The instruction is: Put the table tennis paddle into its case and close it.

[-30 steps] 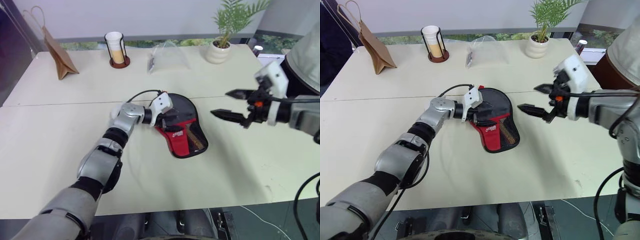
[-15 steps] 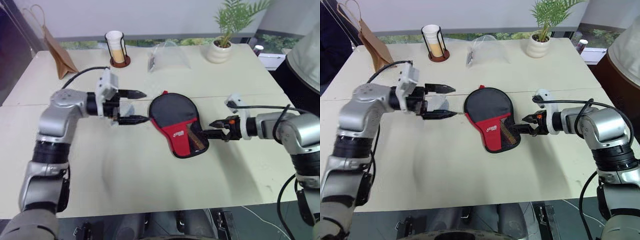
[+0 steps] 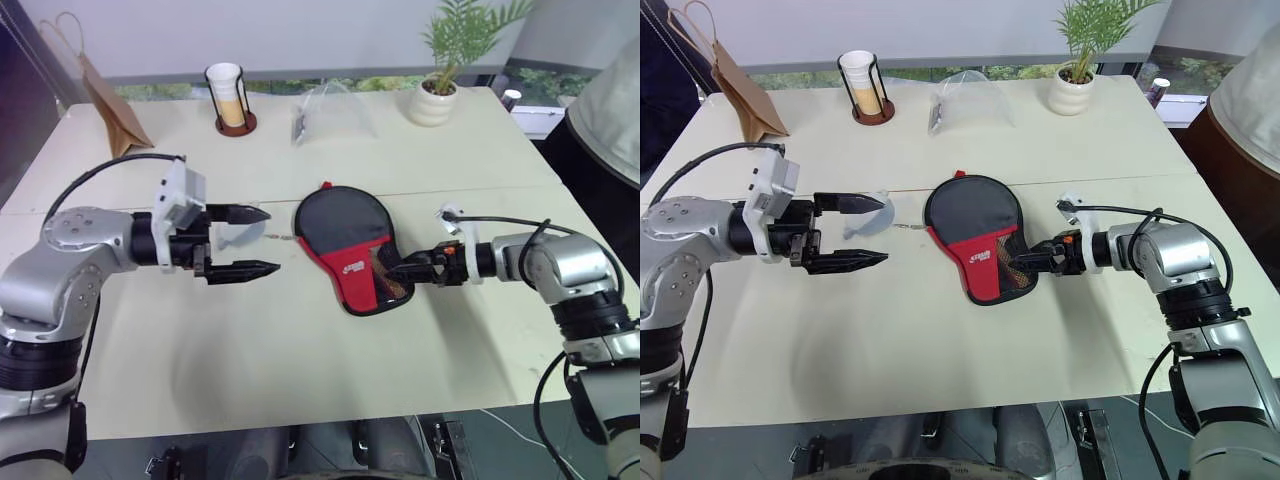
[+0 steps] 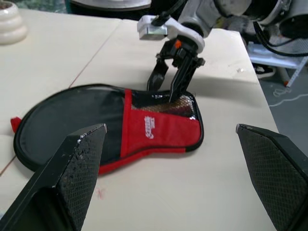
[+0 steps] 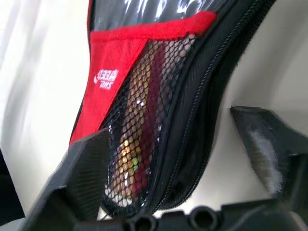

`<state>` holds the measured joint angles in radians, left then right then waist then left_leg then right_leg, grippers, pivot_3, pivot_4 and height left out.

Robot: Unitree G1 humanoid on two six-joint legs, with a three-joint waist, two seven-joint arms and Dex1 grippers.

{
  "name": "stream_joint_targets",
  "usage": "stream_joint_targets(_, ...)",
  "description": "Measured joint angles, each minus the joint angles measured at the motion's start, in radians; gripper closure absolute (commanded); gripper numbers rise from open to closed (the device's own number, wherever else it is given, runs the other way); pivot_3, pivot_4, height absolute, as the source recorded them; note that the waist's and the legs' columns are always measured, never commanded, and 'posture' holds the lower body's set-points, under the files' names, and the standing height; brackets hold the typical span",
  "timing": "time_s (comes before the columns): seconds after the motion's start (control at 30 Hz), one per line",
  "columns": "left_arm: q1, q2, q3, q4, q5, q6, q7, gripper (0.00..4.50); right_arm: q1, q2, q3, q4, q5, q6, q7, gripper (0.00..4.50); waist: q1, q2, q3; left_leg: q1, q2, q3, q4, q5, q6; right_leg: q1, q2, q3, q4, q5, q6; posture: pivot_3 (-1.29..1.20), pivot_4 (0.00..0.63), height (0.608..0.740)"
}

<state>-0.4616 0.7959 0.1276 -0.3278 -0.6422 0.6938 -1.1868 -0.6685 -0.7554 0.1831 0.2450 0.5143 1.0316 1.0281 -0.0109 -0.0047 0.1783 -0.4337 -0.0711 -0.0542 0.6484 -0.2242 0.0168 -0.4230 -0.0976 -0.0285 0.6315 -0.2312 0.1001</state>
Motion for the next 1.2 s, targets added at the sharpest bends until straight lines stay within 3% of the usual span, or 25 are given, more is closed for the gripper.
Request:
stream_joint_targets(0.2, 0.018, 0.000, 0.000, -0.021, -0.015, 0.000, 0.040, 0.00, -0.013, 0.031, 0.001, 0.039, -0.014, 0.002, 0.031, 4.42, -0.001, 0.000, 0.000, 0.001, 0.000, 0.000, 0.000, 0.000, 0.000, 0.001, 0.000, 0.000, 0.000, 0.000, 0.000, 0.00, 0.150, 0.734)
stream_joint_targets(0.43, 0.018, 0.000, 0.000, -0.030, -0.019, -0.004, 0.073, 0.00, 0.006, 0.059, -0.020, 0.009, -0.017, 0.078, 0.006, 4.48, 0.000, 0.000, 0.000, 0.001, 0.000, 0.000, 0.000, 0.000, 0.000, 0.001, 0.000, 0.000, 0.000, 0.000, 0.000, 0.00, 0.150, 0.734)
stream_joint_targets(0.83, 0.019, -0.001, -0.022, -0.034, -0.020, -0.025, 0.083, 0.00, 0.349, 0.109, -0.230, -0.563, 0.157, 0.484, -0.219, 4.48, 0.020, 0.000, -0.001, 0.001, 0.000, -0.001, -0.001, 0.000, 0.000, 0.001, -0.001, 0.000, -0.001, 0.000, -0.001, 0.00, 0.150, 0.734)
stream_joint_targets(1.2, 0.022, -0.001, -0.055, -0.027, -0.003, -0.053, 0.078, 0.00, 0.466, 0.108, -0.333, -0.716, 0.297, 0.571, -0.349, 4.48, 0.024, 0.000, -0.001, 0.001, 0.000, -0.001, -0.001, 0.000, 0.000, 0.002, -0.001, 0.000, -0.002, -0.002, -0.004, 0.00, 0.150, 0.734)
